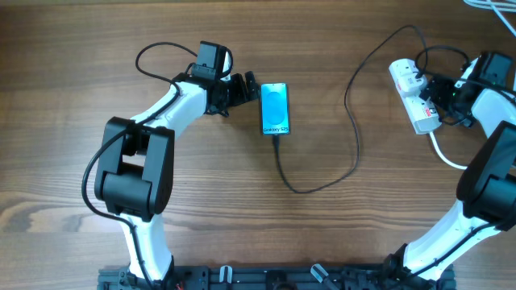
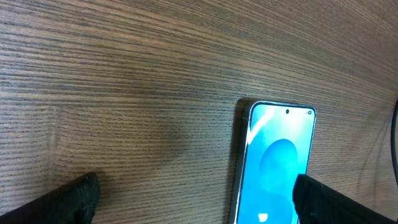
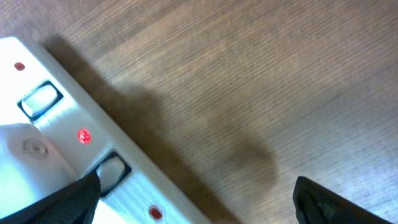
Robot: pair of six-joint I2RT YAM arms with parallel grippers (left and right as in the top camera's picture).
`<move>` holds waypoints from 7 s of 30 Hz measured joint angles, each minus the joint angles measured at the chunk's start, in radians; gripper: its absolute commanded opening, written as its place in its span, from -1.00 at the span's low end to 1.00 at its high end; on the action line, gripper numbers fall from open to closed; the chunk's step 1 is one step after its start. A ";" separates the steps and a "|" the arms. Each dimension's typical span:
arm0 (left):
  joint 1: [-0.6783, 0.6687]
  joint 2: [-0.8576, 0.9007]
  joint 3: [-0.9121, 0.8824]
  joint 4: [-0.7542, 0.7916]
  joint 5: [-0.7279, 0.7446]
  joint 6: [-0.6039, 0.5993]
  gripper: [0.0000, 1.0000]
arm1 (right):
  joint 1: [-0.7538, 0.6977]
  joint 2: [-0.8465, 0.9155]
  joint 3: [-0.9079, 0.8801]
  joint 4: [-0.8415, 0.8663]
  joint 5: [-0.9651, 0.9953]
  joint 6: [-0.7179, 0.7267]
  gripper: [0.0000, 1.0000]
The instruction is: Plug charger to phone and switch on socket
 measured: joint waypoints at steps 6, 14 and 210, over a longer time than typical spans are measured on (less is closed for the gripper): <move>0.000 0.000 0.000 0.000 0.000 0.000 1.00 | 0.028 -0.106 0.016 -0.169 0.006 -0.029 0.99; 0.000 0.000 0.000 0.000 0.000 0.000 1.00 | 0.060 -0.144 -0.070 -0.183 -0.016 -0.111 0.99; 0.358 -2.053 -1.344 0.283 -0.252 0.427 1.00 | 0.065 -0.144 -0.080 0.011 -0.023 -0.142 0.99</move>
